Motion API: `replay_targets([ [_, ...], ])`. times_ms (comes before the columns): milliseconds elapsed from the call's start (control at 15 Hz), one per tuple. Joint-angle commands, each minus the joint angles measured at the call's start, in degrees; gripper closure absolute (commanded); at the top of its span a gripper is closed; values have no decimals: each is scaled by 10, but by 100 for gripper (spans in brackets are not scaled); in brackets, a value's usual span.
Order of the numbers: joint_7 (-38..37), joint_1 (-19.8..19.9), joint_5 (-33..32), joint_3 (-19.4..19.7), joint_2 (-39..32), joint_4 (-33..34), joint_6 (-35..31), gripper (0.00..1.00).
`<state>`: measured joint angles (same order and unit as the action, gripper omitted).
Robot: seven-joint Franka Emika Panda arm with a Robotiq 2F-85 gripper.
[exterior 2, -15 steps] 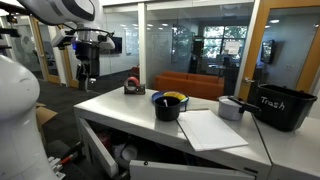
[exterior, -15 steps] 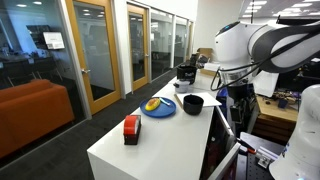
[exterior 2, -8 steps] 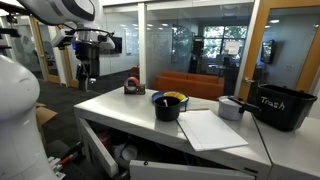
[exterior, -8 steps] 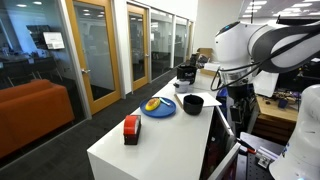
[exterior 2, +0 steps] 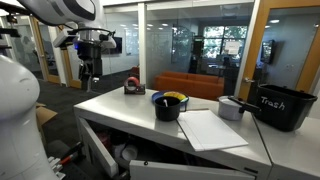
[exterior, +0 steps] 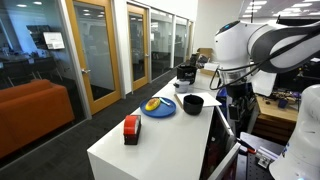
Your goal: Remove the black marker from the black cup
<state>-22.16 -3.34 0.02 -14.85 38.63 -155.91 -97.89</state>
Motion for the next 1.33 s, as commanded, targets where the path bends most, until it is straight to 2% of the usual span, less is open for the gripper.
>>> replay_targets([
  [0, 33, 19, -56, 26, -42, 35, -24, 0],
  [200, 68, 38, -110, 60, -82, 76, -48, 0],
  [400, 143, 51, -152, 106, -137, 129, -73, 0],
  [867, 302, 79, -194, 196, -296, 284, -102, 0],
  [1067, 382, 84, -193, 216, -365, 351, -111, 0],
  [1267, 479, 84, -194, 216, -417, 388, -136, 0],
])
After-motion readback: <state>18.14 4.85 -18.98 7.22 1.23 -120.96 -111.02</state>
